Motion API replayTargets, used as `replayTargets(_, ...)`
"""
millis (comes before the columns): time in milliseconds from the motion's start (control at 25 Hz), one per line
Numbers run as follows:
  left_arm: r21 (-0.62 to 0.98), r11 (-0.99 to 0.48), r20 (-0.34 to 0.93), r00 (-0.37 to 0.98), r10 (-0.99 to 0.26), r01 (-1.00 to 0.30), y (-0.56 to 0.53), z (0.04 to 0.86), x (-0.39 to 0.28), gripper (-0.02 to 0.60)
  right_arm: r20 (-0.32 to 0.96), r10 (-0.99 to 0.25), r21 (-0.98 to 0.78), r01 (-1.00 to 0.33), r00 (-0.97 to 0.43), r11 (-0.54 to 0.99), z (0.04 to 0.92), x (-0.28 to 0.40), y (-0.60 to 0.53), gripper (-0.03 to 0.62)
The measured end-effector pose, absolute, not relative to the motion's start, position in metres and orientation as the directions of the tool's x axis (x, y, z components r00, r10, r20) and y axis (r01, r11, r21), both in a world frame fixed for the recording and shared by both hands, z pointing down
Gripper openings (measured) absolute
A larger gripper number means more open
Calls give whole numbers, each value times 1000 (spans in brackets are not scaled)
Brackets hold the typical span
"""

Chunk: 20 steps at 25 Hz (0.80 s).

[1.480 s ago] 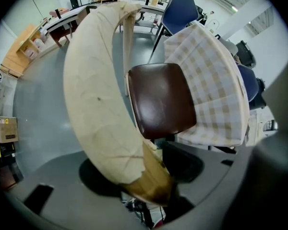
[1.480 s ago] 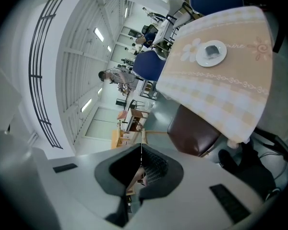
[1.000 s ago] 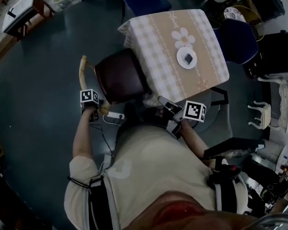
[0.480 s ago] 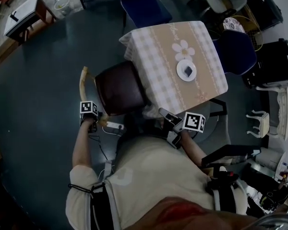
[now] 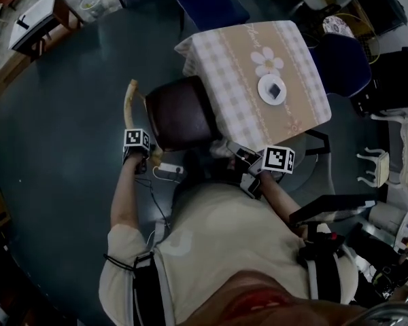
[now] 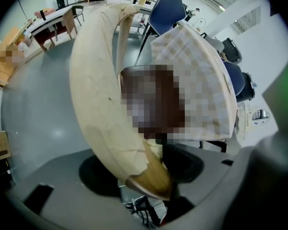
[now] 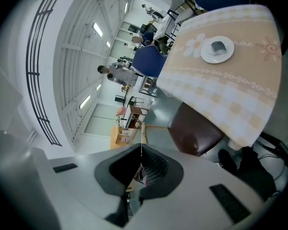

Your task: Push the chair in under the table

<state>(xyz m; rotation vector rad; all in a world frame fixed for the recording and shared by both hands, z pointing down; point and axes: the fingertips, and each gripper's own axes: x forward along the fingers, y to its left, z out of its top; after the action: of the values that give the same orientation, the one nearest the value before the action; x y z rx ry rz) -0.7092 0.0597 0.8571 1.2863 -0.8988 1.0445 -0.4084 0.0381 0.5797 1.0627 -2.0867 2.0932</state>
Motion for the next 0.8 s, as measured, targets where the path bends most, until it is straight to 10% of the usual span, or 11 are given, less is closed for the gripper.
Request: replayTargets(800,314,34,941,316,123,-949,70,866,-688,261,478,-469,-872,-464,-742,-156,587,-393,53,12)
